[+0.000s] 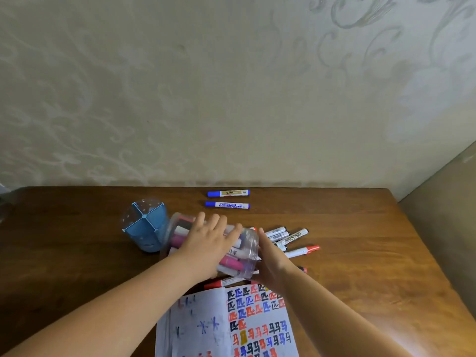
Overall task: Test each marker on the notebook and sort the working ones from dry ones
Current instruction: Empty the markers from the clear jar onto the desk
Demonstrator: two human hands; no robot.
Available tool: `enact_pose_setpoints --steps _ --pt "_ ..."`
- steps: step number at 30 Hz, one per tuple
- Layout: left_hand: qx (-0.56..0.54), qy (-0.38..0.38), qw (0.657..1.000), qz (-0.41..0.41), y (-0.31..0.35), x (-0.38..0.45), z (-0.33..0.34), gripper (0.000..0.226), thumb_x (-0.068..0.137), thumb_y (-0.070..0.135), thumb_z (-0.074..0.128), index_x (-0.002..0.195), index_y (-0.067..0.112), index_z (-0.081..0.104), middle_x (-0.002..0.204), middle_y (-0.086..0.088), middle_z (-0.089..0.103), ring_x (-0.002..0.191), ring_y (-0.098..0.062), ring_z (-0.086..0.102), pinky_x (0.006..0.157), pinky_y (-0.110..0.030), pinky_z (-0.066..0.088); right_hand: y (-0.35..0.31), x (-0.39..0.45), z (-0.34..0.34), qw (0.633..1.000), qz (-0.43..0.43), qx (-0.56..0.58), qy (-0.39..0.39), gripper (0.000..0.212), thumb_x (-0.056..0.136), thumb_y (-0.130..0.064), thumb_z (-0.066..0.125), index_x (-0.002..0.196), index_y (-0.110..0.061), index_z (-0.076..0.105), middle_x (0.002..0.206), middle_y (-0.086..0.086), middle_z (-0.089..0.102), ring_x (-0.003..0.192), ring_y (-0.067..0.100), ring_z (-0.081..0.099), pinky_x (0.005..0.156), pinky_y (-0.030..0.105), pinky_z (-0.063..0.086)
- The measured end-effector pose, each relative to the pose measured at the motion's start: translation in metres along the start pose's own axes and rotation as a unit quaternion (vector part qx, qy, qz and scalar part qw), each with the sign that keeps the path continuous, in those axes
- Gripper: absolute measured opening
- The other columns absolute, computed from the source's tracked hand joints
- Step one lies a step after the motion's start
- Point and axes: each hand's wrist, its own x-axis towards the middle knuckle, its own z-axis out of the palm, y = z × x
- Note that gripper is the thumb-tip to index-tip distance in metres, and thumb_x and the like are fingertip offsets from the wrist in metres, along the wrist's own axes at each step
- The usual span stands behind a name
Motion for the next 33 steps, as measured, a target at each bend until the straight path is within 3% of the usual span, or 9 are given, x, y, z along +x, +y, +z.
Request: enact_pose_setpoints --steps 7,10,17,21,24,27,29,31,33 --pt "0.025 -0.011 1.000 -0.007 0.003 0.020 0.007 0.095 0.075 0.031 0.064 0.144 0.026 -0.002 0.139 -0.017 0.023 0.126 -0.034 0.023 0.105 -0.059 0.008 -0.001 0.029 -0.016 0.997 0.030 0.068 0.001 0.053 0.096 -0.055 0.032 0.120 -0.019 0.062 0.115 0.010 0.068 0.110 0.029 0.062 0.099 0.046 0.045" --pt "-0.003 -0.025 1.000 -0.008 0.001 0.024 0.012 0.097 0.075 0.035 0.065 0.144 0.029 -0.003 0.140 -0.014 0.021 0.128 -0.031 0.019 0.105 -0.057 0.011 -0.007 0.031 -0.021 0.998 0.009 0.065 0.003 0.036 0.097 -0.044 0.044 0.114 -0.020 0.064 0.110 0.011 0.069 0.102 0.030 0.065 0.089 0.045 0.052" --pt "-0.053 -0.040 0.997 -0.028 -0.009 0.026 0.018 0.104 0.071 0.050 0.066 0.145 0.031 -0.005 0.141 -0.010 0.021 0.128 -0.029 0.019 0.105 -0.050 0.017 -0.016 0.023 -0.031 0.998 -0.006 -0.064 0.012 0.020 0.096 -0.018 0.052 0.113 -0.012 0.062 0.108 0.013 0.068 0.090 0.022 0.068 0.074 0.034 0.057" --pt "-0.034 -0.036 0.998 -0.039 -0.015 0.022 0.018 0.104 0.072 0.050 0.066 0.145 0.031 -0.006 0.142 -0.011 0.021 0.130 -0.030 0.018 0.105 -0.050 0.017 -0.018 0.020 -0.040 0.992 -0.038 -0.097 0.069 0.019 0.094 -0.019 0.054 0.109 -0.013 0.063 0.103 0.013 0.067 0.083 0.020 0.068 0.076 0.033 0.057" --pt "0.004 -0.035 0.999 -0.027 -0.016 0.022 0.017 0.101 0.075 0.043 0.066 0.145 0.028 -0.004 0.141 -0.013 0.021 0.130 -0.031 0.018 0.105 -0.052 0.016 -0.016 0.019 -0.043 0.980 -0.079 -0.157 0.093 0.025 0.096 -0.023 0.052 0.117 -0.012 0.061 0.102 0.007 0.067 0.091 0.019 0.066 0.082 0.033 0.055" --pt "-0.021 -0.039 0.998 -0.050 -0.017 0.024 0.020 0.105 0.073 0.048 0.066 0.145 0.026 -0.005 0.141 -0.012 0.022 0.128 -0.030 0.021 0.104 -0.049 0.020 -0.017 0.014 -0.037 0.949 -0.122 -0.275 0.088 0.031 0.098 -0.027 0.047 0.128 -0.022 0.051 0.103 -0.006 0.060 0.087 0.005 0.060 0.061 0.013 0.046" --pt "-0.041 -0.039 0.996 -0.063 -0.017 0.025 0.022 0.108 0.070 0.053 0.067 0.145 0.021 -0.003 0.142 -0.010 0.023 0.127 -0.028 0.023 0.103 -0.047 0.022 -0.019 0.012 -0.036 0.934 -0.125 -0.327 0.075 0.036 0.099 -0.025 0.046 0.135 -0.025 0.045 0.111 -0.004 0.057 0.081 0.003 0.060 0.052 0.010 0.045" --pt "-0.042 -0.046 0.996 -0.060 -0.016 0.023 0.025 0.108 0.069 0.052 0.068 0.145 0.018 0.000 0.142 -0.010 0.025 0.127 -0.027 0.025 0.103 -0.046 0.023 -0.018 0.011 -0.037 0.916 -0.130 -0.375 0.060 0.043 0.098 -0.021 0.047 0.140 -0.028 0.039 0.130 0.001 0.049 0.093 0.009 0.061 0.063 0.015 0.051" --pt "-0.043 -0.060 0.996 -0.053 -0.016 0.020 0.028 0.106 0.070 0.052 0.068 0.144 0.021 -0.001 0.142 -0.010 0.024 0.128 -0.028 0.024 0.104 -0.047 0.022 -0.014 0.011 -0.040 0.871 -0.150 -0.465 0.059 0.053 0.094 -0.022 0.050 0.142 -0.034 0.033 0.145 -0.001 0.036 0.123 0.019 0.046 0.097 0.036 0.047"
